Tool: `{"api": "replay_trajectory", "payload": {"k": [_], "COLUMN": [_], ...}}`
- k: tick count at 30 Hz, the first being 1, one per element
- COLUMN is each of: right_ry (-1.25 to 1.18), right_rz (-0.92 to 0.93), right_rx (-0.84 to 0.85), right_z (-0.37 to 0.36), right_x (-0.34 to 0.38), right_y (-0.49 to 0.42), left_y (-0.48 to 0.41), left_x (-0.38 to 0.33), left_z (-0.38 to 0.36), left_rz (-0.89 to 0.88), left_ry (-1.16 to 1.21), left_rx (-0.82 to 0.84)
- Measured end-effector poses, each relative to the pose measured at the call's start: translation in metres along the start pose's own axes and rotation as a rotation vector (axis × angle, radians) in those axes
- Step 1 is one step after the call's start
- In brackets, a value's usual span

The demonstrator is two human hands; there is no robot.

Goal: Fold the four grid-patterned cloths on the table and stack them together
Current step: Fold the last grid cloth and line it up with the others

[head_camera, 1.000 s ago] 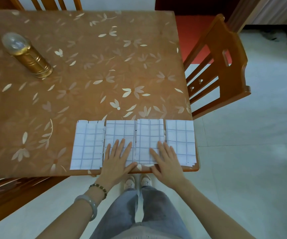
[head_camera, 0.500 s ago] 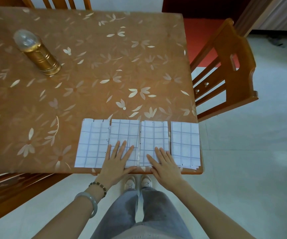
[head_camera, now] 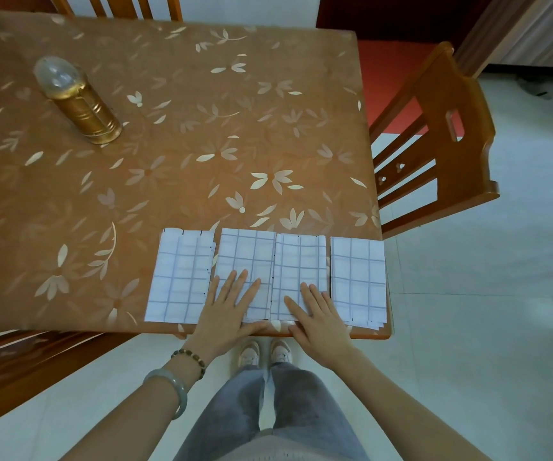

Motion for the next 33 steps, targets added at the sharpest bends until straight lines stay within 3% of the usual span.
{"api": "replay_trajectory", "payload": {"k": [4, 11, 22, 28, 33], "right_ry": [-0.059, 0.057, 0.083, 0.0, -0.033], "right_rz": [0.091, 0.187, 0.178, -0.011, 0.023], "right_rx": [-0.102, -0.025, -0.003, -0.017, 0.037], "right_z": [0.014, 0.019, 0.022, 0.014, 0.006], "right_x": [0.013, 0.04, 0.048, 0.037, 0.031], "right_y": [-0.004, -0.028, -0.03, -0.02, -0.016], "left_y": [0.011, 0.024, 0.03, 0.033, 0.036], "left_x": [0.02, 0.041, 0.044, 0.047, 0.048], "left_z": [0.02, 0.012, 0.012, 0.015, 0.007], "left_rz": [0.152, 0.082, 0.104, 0.191, 0.203], "left_ry": [0.078, -0.036, -0.009, 0.033, 0.025], "left_rx": [-0.141, -0.025, -0.001, -0.042, 0.031]}}
Point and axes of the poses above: each hand's wrist, its own y-axis away from the middle knuckle, its own z-axis out of the back of the hand, x = y × z, the point moved 3 cm from there along -y, towards the middle knuckle, and after that the axes turned 11 degrees about y, right-handed, at the moved point
